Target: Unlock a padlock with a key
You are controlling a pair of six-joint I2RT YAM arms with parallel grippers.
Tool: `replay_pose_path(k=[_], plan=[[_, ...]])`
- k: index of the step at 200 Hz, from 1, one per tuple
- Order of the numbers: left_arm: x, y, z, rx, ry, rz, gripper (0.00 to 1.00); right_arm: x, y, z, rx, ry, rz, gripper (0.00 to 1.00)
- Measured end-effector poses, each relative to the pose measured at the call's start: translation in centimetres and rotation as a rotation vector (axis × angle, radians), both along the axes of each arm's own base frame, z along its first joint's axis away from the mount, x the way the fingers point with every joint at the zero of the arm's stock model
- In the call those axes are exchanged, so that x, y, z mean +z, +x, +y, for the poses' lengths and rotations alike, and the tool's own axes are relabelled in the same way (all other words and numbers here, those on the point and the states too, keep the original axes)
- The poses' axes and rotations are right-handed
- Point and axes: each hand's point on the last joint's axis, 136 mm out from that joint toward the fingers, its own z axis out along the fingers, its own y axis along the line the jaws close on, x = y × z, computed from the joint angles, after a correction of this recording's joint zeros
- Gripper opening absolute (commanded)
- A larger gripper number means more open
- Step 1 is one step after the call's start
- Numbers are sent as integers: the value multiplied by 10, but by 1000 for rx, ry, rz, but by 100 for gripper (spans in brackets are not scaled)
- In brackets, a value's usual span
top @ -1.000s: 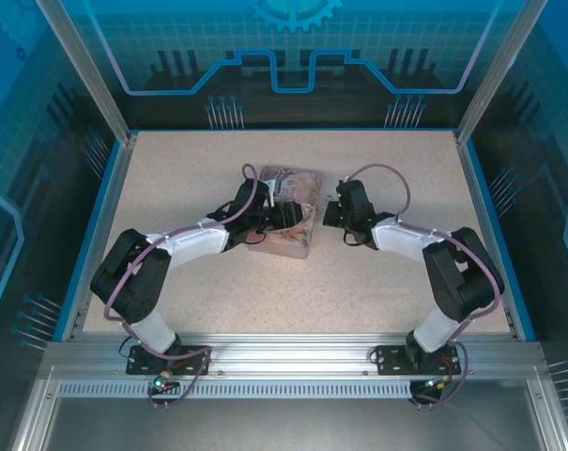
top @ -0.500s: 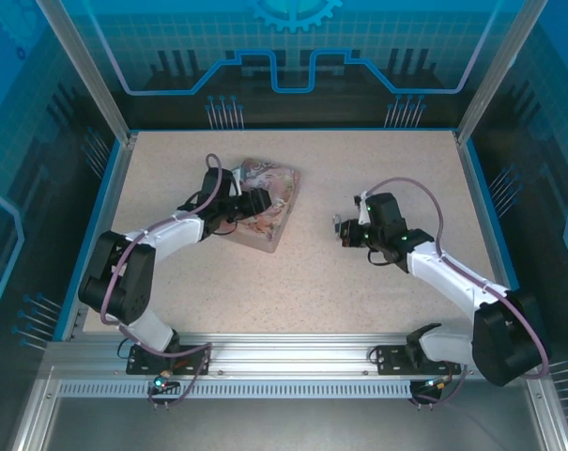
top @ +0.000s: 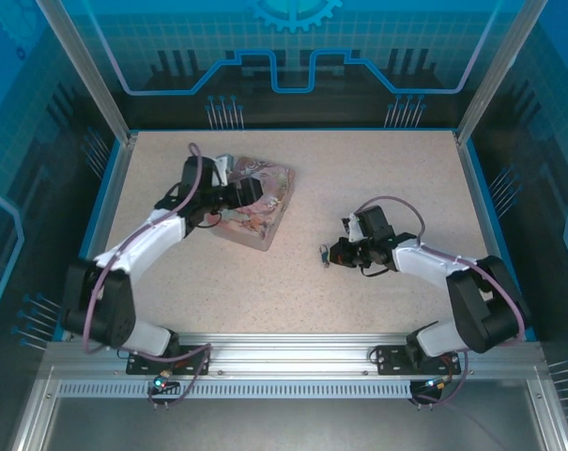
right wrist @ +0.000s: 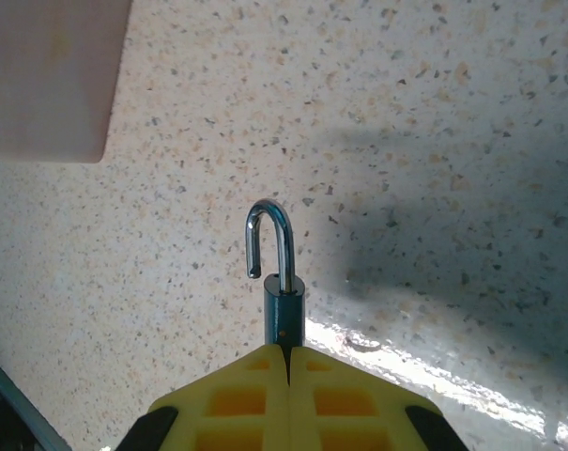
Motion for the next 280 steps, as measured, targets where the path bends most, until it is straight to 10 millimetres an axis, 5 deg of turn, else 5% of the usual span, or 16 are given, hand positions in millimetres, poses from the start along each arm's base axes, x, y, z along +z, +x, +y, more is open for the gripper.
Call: replay_pose_path(k=[17,38,57,95,119,156,167,190,212,246,280], plan=[[39,-11,14,27,3,-111,90,-5,1,1,-5,0,24,0],[64,-26,29,62,3,-189,93,-13,0,1,-14,-4,50,6],[67,-35,42,95,14,-198,95,-18,0,0,-19,-10,69,13],[67,-48,71,169,34,-189,98,-13,8,-9,-52,-24,55,46],[83,-56,94,234,33,-229,99,9,15,-27,-86,-53,-21,58],[93,-62,125,330,34,-267,99,73,40,-66,-166,-149,-257,84],[83,-61,140,382,36,-250,99,91,47,-78,-187,-188,-340,100],[42,-61,175,519,82,-187,99,115,59,-117,-286,-295,-456,100],[-13,-69,208,666,177,-125,99,118,70,-158,-379,-406,-516,100],[-80,-84,232,747,332,-85,99,74,80,-209,-437,-526,-501,100],[-103,-72,237,708,422,-87,99,25,94,-212,-393,-547,-521,100]])
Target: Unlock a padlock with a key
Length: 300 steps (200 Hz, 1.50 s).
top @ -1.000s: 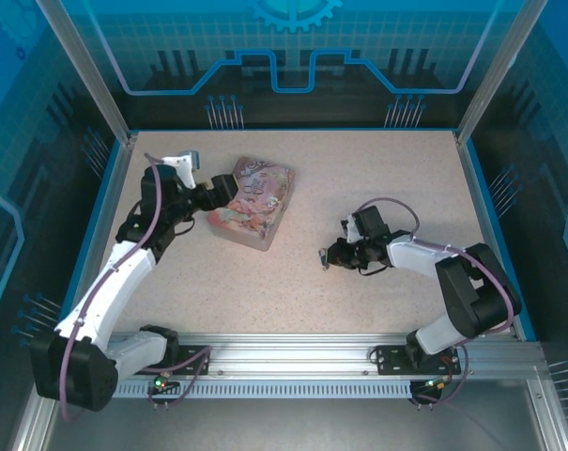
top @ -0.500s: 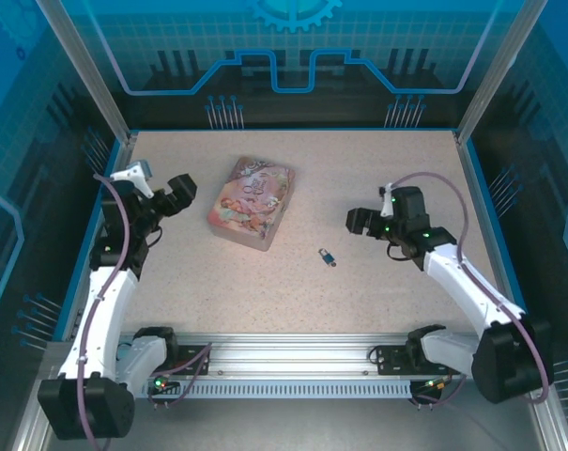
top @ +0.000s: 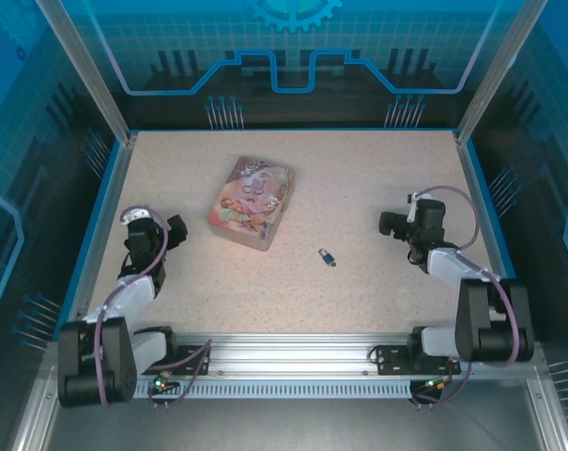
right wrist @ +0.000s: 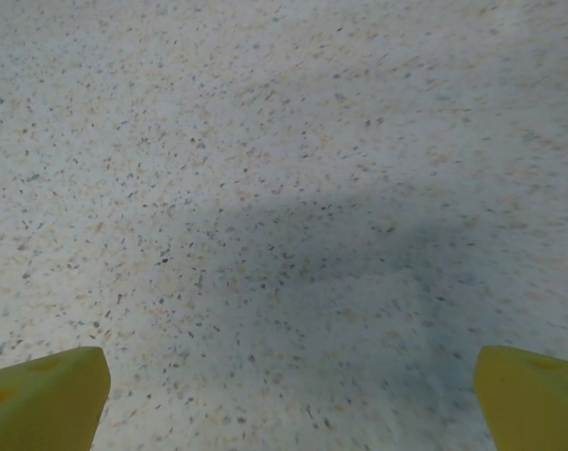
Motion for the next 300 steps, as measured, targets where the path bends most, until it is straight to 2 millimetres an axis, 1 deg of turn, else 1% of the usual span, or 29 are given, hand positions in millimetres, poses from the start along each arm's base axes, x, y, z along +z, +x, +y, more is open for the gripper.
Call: replay_pose_path(k=[12,18,30,38,47,57,64,77,89,114,127,151,163,213,234,248,258,274,300], plan=[[-7,8,-3,-37,9,4,99,-10,5,0,12,-13,-2,100],[-13,12,-6,-59,9,16,99,-12,7,1,21,-21,-7,100],[-19,19,-12,-107,5,26,99,-9,14,6,51,-37,-37,100],[-21,25,-16,-139,2,22,99,-2,19,12,77,-53,-76,100],[-20,31,-21,-177,-2,13,99,6,23,20,112,-67,-136,100],[-19,39,-26,-219,-9,5,99,10,24,28,145,-81,-194,100],[-16,44,-30,-245,-13,-5,99,7,21,32,163,-86,-208,100],[-9,51,-36,-282,-18,-35,99,-3,15,33,172,-90,-198,100],[-4,54,-40,-306,-21,-59,99,-5,15,33,174,-95,-193,100],[-1,57,-51,-358,-14,-69,99,1,19,33,179,-107,-219,100],[0,58,-61,-398,4,-71,99,4,21,33,179,-111,-228,100],[0,59,-87,-481,32,-71,99,7,23,34,182,-123,-235,100],[0,59,-94,-499,31,-71,99,7,22,36,189,-126,-236,100],[3,59,-102,-514,45,-84,99,7,23,38,194,-131,-236,100],[8,61,-99,-509,79,-133,99,7,23,37,193,-131,-236,100],[4,65,-97,-503,89,-161,99,7,23,37,192,-132,-236,100],[-6,66,-96,-500,83,-162,99,7,23,37,192,-132,-236,100],[-3,66,-95,-502,96,-198,99,7,23,37,192,-131,-236,100],[-4,66,-94,-504,93,-197,99,7,23,37,193,-131,-236,100]])
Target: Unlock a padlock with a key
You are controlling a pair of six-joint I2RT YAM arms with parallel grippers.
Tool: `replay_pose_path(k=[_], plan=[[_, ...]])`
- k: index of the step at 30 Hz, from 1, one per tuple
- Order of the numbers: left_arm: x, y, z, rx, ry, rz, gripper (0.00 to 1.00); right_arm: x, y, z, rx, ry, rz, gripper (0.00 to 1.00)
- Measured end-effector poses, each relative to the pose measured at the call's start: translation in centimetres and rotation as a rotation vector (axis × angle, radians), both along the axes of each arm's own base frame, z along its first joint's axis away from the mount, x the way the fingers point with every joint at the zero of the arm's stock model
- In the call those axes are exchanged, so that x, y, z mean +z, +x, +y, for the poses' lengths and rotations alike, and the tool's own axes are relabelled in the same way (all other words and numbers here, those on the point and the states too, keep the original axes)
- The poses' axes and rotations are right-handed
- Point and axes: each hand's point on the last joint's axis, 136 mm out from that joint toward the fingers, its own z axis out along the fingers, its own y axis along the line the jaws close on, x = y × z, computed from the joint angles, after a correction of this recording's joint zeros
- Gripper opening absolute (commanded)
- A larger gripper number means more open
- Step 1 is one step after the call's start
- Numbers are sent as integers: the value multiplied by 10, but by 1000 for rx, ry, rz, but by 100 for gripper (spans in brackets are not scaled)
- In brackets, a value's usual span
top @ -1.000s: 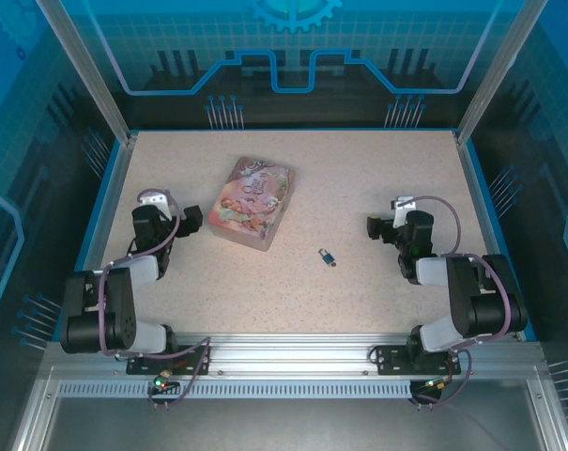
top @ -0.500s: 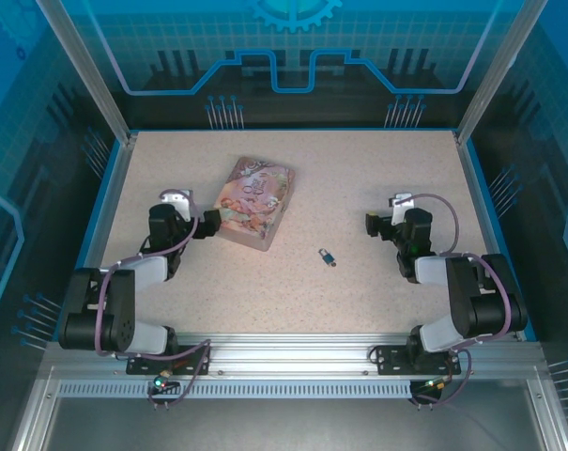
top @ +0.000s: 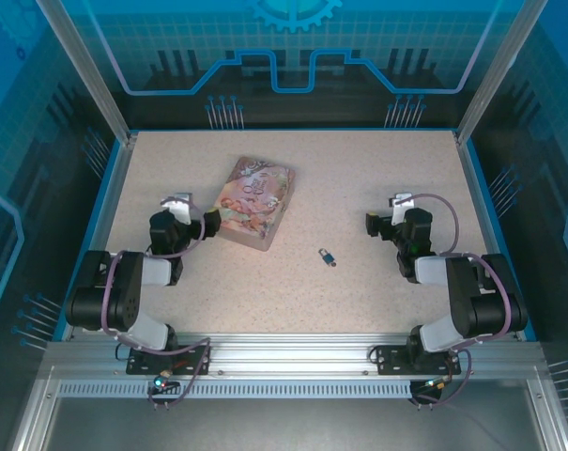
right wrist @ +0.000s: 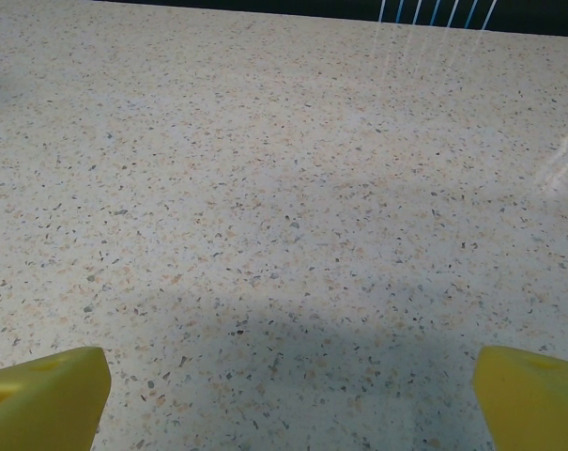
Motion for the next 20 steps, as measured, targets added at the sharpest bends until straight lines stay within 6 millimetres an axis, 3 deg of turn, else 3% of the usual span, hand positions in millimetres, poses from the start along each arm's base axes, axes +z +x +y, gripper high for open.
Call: replay_pose_path(k=[20], plan=[[0,0,1,4,0,0,99,6,5,7,46,-2,-16,100]])
